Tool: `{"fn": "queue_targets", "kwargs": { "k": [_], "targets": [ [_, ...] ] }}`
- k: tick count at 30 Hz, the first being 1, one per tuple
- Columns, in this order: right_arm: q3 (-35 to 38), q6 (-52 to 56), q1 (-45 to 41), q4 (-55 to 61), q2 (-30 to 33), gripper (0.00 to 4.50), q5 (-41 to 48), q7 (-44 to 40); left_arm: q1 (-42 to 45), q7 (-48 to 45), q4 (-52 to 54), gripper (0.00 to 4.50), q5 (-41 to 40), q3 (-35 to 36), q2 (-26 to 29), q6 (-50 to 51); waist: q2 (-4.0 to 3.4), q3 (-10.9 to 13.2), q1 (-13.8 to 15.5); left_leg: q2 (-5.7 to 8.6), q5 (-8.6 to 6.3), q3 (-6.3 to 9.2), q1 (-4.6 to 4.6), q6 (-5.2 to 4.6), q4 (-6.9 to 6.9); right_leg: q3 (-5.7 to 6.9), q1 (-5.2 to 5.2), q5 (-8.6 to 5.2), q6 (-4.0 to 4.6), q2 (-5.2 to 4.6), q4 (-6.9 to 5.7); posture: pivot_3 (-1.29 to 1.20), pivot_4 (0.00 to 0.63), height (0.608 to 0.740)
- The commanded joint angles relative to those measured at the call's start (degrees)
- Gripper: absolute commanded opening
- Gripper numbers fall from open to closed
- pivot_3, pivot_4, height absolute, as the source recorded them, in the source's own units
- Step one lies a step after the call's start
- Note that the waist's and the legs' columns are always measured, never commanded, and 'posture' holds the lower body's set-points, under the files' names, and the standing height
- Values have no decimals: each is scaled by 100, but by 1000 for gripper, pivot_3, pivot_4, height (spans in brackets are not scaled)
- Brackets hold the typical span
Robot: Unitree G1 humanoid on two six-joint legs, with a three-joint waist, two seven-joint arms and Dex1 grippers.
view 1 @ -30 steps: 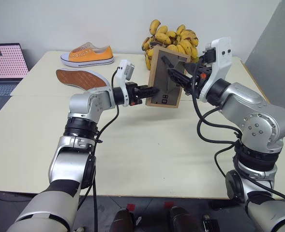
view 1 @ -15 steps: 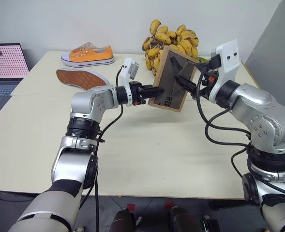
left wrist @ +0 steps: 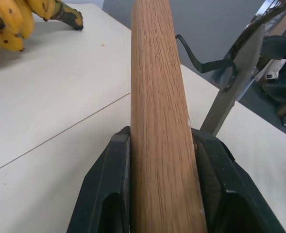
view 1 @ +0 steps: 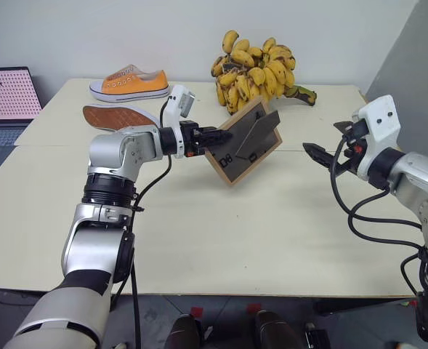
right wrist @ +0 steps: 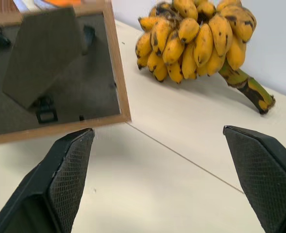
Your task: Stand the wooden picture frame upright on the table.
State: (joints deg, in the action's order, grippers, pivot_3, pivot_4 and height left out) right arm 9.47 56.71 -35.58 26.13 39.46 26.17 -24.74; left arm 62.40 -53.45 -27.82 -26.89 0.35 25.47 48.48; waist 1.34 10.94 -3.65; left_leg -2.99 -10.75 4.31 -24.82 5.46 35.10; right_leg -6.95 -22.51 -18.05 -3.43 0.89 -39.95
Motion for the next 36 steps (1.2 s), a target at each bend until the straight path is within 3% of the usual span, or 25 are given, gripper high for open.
{"fn": "queue_targets", "kwargs": {
  "k": [1, 7, 11, 17, 26, 31, 36],
  "targets": [
    [-277, -496, -40, 171, 204, 4467, -266, -163, 176, -35, 169, 1327, -102, 181, -10, -37, 0, 0, 12, 0, 0, 2, -1, 0, 0, 1, 0, 0, 0, 0, 1, 0, 150, 740],
    [-941, -3181, 1091, 28, 1203, 4467, -2050, -441, 132, 65, 337, 1327, -260, 352, 26, 271, 1, 1, 63, 19, -1, 5, -8, 0, -1, 3, 3, -6, -9, -17, 19, 0, 150, 740],
    [-1492, -5891, 1749, -710, 1622, 4467, -4006, 463, 389, 388, 237, 1327, -573, 790, 54, 1011, 1, 0, 52, 24, -1, 4, -7, 0, 0, 2, 11, -7, -13, -22, 29, 0, 150, 740],
    [-1607, -7852, 1643, -1761, 1614, 4467, -5552, 1715, 788, 1178, 27, 1327, -1166, 1713, -48, 2543, 3, 2, 27, 26, 0, 6, -2, 0, 16, 1, 11, -16, -27, -22, 2, 0, 150, 740],
    [-1602, -8842, 1082, -2695, 1132, 4467, -6522, 2880, 501, 2276, 780, 1327, -1704, 2733, -574, 4302, 3, 2, 27, 27, 13, 13, 5, 23, 31, 3, 25, -7, -12, -23, -4, 0, 150, 740],
    [-1742, -8973, 728, -3042, 834, 4467, -6790, 3047, 247, 2737, 1109, 1327, -2135, 2837, -808, 4402, 3, 2, 33, 28, 15, 14, 6, 26, 42, 4, 27, -7, -12, -26, -12, 0, 150, 740],
    [-1809, -9106, 801, -3202, 662, 4467, -6992, 3157, 519, 3010, 1022, 1327, -2203, 3048, -770, 4401, 3, 2, 37, 30, 15, 17, 6, 27, 53, 6, 32, -6, -12, -27, -15, 0, 150, 740]
  ]
}}
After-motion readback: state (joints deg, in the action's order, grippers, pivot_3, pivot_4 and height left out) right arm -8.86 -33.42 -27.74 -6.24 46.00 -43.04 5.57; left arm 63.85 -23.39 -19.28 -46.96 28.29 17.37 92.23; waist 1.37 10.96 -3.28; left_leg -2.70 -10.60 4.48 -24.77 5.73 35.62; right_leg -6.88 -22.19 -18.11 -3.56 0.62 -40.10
